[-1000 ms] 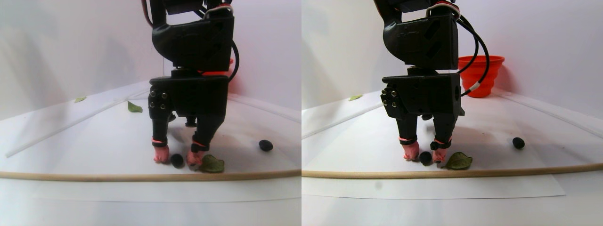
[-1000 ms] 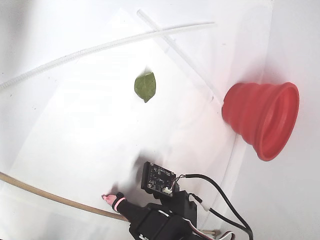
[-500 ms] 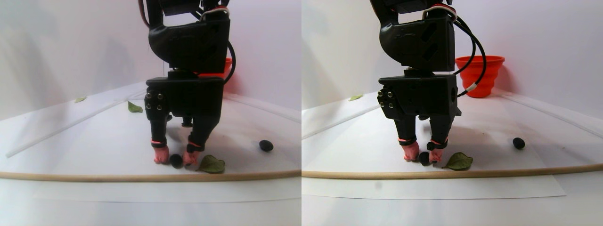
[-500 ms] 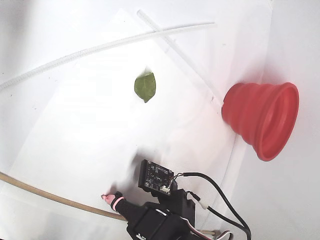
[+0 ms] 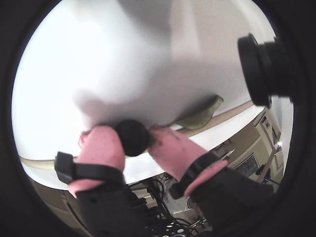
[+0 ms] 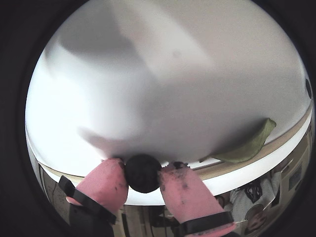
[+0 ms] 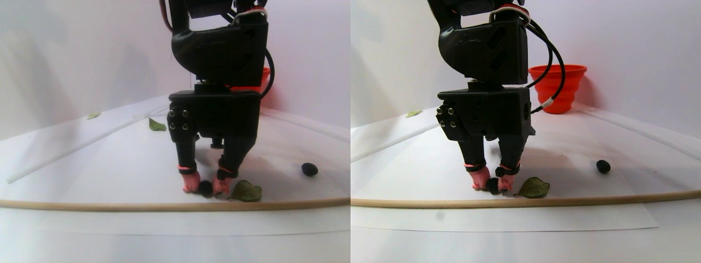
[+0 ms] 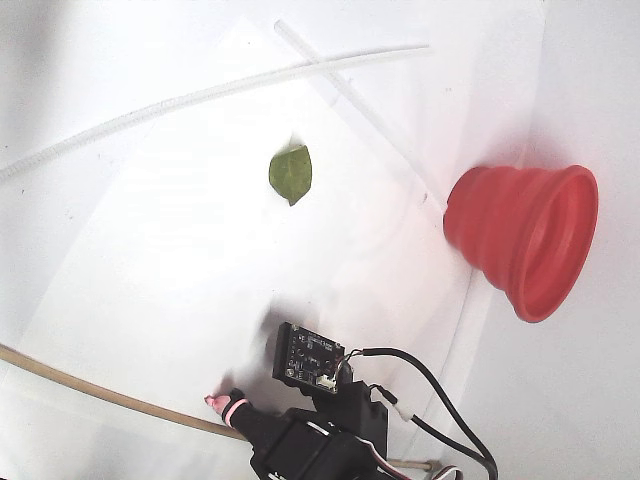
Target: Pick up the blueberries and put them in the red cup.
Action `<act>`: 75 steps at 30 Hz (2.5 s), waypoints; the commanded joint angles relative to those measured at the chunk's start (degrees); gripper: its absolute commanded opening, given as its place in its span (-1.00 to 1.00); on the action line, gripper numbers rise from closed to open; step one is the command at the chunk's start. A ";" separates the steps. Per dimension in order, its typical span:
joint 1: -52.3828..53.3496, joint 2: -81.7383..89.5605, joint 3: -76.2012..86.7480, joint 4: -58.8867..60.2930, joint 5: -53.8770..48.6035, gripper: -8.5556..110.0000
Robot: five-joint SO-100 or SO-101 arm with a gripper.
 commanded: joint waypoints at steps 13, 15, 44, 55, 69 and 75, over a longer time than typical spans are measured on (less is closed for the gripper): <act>1.58 9.93 1.67 4.57 -0.35 -0.68; 1.49 11.16 1.58 5.10 -0.53 -0.68; 5.01 28.74 -3.96 16.96 -4.57 -0.68; 7.29 32.78 -7.65 18.90 -6.42 -0.68; 9.23 35.42 -13.89 20.74 -6.86 -0.68; 9.93 35.68 -16.70 20.74 -7.21 -0.68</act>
